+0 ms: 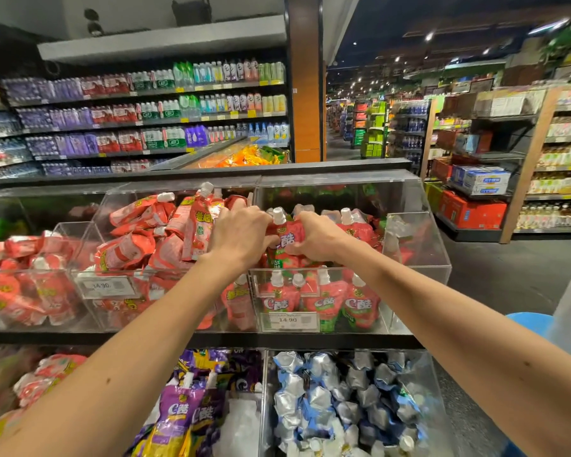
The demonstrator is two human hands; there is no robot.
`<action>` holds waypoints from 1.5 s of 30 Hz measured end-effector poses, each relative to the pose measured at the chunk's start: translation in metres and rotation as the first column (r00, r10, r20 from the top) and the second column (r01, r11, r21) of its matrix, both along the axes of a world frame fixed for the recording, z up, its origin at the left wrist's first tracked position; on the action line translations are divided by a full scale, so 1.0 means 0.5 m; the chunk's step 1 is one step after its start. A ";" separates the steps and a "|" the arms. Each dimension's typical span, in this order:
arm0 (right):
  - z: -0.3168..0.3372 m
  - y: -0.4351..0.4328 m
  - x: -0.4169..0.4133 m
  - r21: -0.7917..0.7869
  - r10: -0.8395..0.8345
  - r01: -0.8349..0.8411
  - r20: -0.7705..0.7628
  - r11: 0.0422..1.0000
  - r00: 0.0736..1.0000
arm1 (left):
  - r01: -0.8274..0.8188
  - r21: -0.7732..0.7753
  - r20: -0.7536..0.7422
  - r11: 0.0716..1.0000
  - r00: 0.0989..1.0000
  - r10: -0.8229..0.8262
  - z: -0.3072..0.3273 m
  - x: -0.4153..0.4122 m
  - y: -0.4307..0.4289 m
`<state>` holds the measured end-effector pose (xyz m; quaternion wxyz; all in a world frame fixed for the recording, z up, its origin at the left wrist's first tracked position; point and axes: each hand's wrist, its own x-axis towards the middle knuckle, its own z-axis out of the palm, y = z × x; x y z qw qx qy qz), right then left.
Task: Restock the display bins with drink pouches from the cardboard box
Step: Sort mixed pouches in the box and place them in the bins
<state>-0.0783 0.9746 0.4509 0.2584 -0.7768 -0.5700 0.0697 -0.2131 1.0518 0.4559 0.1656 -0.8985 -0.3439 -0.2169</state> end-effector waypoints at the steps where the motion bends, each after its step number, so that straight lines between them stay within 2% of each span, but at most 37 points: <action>1: -0.006 0.005 0.000 -0.004 -0.021 0.021 -0.017 1.000 1.000 | -0.012 0.024 -0.033 1.000 0.999 0.012 -0.008 0.003 0.005; 6: -0.031 0.017 0.001 -0.019 -0.112 0.111 -0.089 0.994 0.990 | -0.071 0.070 -0.037 0.995 0.997 0.074 -0.030 0.019 0.007; 8: -0.028 0.013 0.007 -0.012 -0.091 0.091 -0.183 0.996 0.979 | -0.086 0.019 -0.002 0.996 0.996 0.086 -0.026 0.021 0.002; 10: -0.024 0.000 0.006 -0.019 -0.067 0.064 -0.264 0.998 0.962 | -0.076 -0.101 0.047 0.992 0.996 0.081 -0.023 0.013 -0.006; 11: -0.022 -0.013 0.005 -0.023 -0.055 0.051 -0.230 0.998 0.972 | -0.055 -0.178 0.084 0.982 0.994 0.071 -0.024 0.005 -0.014; 13: -0.018 -0.046 0.001 0.060 -0.039 0.040 -0.029 0.997 0.999 | 0.040 -0.300 0.243 0.953 0.969 0.036 -0.029 -0.013 -0.034; 14: -0.018 -0.070 -0.001 0.148 -0.028 0.018 0.063 0.989 0.998 | 0.105 -0.309 0.351 0.945 0.936 0.011 -0.034 -0.018 -0.050; 16: -0.031 -0.132 0.002 0.359 -0.010 -0.028 0.104 0.933 0.995 | 0.204 -0.236 0.545 0.950 0.837 -0.044 -0.049 -0.019 -0.103; 19: -0.101 -0.284 0.016 0.593 -0.021 0.035 -0.030 0.805 0.999 | 0.388 -0.198 0.719 0.900 0.682 -0.136 -0.088 0.012 -0.233; 22: -0.233 -0.465 0.026 0.595 -0.184 0.277 -0.212 0.754 0.960 | 0.642 -0.268 0.768 0.719 0.592 -0.243 -0.177 0.078 -0.378; 24: -0.336 -0.592 0.032 0.464 -0.391 0.506 -0.327 0.727 0.860 | 0.767 -0.387 0.760 0.512 0.580 -0.293 -0.259 0.137 -0.473; 27: -0.470 -0.800 0.036 0.169 -0.661 0.784 -0.450 0.598 0.601 | 0.812 -0.537 0.700 0.229 0.580 -0.416 -0.381 0.244 -0.623; 30: -0.576 -1.015 0.022 -0.050 -0.830 0.930 -0.470 0.364 0.300 | 0.734 -0.678 0.615 -0.039 0.538 -0.576 -0.475 0.341 -0.816; 32: -0.636 -1.132 0.014 -0.166 -0.871 0.959 -0.475 0.228 0.125 | 0.625 -0.768 0.522 -0.139 0.487 -0.701 -0.544 0.397 -0.948; 34: -0.692 -1.226 0.014 -0.252 -0.862 0.960 -0.507 0.121 -0.024 | 0.522 -0.843 0.380 -0.128 0.409 -0.830 -0.632 0.447 -1.067; 38: -0.836 -1.369 0.044 -0.392 -0.835 0.919 -0.493 -0.037 -0.244 | 0.287 -0.958 0.089 0.000 0.299 -0.950 -0.789 0.520 -1.233; 42: -0.997 -1.458 0.089 -0.612 -0.715 0.784 -0.502 -0.104 -0.487 | 0.016 -0.977 -0.199 0.213 0.293 -0.935 -0.942 0.588 -1.309; 45: -1.119 -1.507 0.111 -0.747 -0.627 0.659 -0.470 -0.092 -0.621 | -0.137 -0.949 -0.314 0.285 0.318 -0.894 -1.049 0.636 -1.344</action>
